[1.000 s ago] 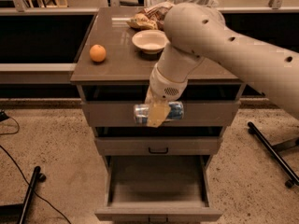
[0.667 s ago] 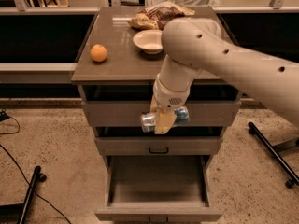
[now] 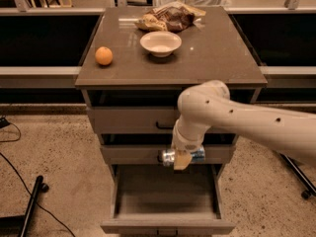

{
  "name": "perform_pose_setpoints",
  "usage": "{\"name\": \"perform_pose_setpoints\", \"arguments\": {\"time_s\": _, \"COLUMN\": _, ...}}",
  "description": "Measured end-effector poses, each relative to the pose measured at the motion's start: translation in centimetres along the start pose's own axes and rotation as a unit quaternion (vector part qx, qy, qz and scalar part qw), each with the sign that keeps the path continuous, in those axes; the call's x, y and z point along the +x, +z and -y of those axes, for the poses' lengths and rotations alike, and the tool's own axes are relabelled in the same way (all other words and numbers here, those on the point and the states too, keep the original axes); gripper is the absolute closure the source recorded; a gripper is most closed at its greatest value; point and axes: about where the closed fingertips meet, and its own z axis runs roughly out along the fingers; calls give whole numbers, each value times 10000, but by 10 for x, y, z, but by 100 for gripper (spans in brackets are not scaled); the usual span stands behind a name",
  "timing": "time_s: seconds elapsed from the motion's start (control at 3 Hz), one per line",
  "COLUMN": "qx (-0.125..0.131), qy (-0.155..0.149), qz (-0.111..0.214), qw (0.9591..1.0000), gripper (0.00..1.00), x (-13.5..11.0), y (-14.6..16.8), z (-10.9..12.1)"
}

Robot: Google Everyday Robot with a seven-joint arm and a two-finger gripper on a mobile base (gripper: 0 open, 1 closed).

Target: Place redbull can into bottom drawer

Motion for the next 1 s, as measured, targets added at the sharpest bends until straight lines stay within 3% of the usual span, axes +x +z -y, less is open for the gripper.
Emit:
{"name": "perform_pose_setpoints", "arguments": {"time_s": 0.33, "qx": 402, "qy": 47, "qz": 417, "qw": 9983, "gripper": 100, "x": 17, "y": 32, "z": 2}}
{"name": "perform_pose_setpoints", "arguments": {"time_s": 0.67, "qx": 549, "qy": 90, "qz": 462, "qw": 9974, "gripper": 100, "x": 31, "y": 31, "z": 5}}
{"name": "perform_pose_setpoints", "arguments": {"time_s": 1.0, "qx": 622, "qy": 527, "qz": 804, "qw": 9934, "gripper": 100, "x": 62, "y": 71, "z": 11}}
